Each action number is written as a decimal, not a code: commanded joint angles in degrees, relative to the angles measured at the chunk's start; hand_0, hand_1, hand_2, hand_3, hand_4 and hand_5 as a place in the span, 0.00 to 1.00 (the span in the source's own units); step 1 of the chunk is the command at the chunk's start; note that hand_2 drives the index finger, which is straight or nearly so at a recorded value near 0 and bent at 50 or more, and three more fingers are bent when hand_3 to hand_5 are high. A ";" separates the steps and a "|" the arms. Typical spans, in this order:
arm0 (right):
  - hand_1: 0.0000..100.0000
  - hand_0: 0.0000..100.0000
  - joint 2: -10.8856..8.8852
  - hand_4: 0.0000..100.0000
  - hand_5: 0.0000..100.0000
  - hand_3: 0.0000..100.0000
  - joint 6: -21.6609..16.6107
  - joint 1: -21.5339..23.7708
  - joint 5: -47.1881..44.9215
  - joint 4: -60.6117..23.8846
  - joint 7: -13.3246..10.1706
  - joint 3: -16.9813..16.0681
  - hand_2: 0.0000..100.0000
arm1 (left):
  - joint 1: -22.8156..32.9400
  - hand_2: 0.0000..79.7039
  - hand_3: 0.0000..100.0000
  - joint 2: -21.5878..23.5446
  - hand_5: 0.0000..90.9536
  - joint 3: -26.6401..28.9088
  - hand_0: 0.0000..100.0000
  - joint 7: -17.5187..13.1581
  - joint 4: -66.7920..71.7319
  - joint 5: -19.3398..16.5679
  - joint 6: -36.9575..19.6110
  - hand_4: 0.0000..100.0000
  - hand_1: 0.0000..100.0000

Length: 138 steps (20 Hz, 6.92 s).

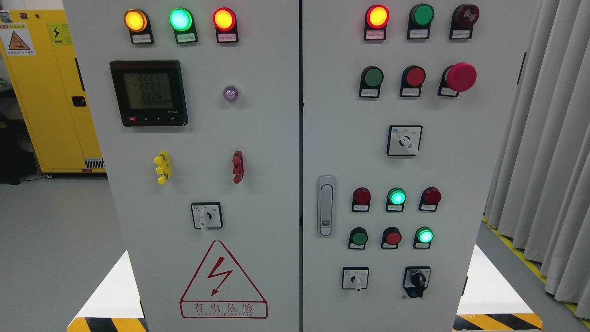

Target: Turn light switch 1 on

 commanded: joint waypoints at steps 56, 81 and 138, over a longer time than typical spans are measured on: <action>0.50 0.00 0.00 0.00 0.00 0.00 -0.02 0.00 0.00 0.00 0.04 0.00 0.04 | -29.45 0.67 0.83 -7.70 0.89 -1.29 0.20 6.78 -10.40 -11.25 33.94 0.88 0.66; 0.50 0.00 0.00 0.00 0.00 0.00 -0.02 0.00 0.00 0.00 0.04 0.00 0.04 | -32.26 0.70 0.85 -8.05 0.95 -1.73 0.19 6.86 -10.32 -13.01 37.37 0.89 0.65; 0.50 0.00 0.00 0.00 0.00 0.00 -0.02 0.09 0.00 0.00 0.04 0.00 0.04 | -34.29 0.76 0.91 -8.41 0.95 -5.16 0.29 9.06 -9.96 -16.26 41.68 0.90 0.63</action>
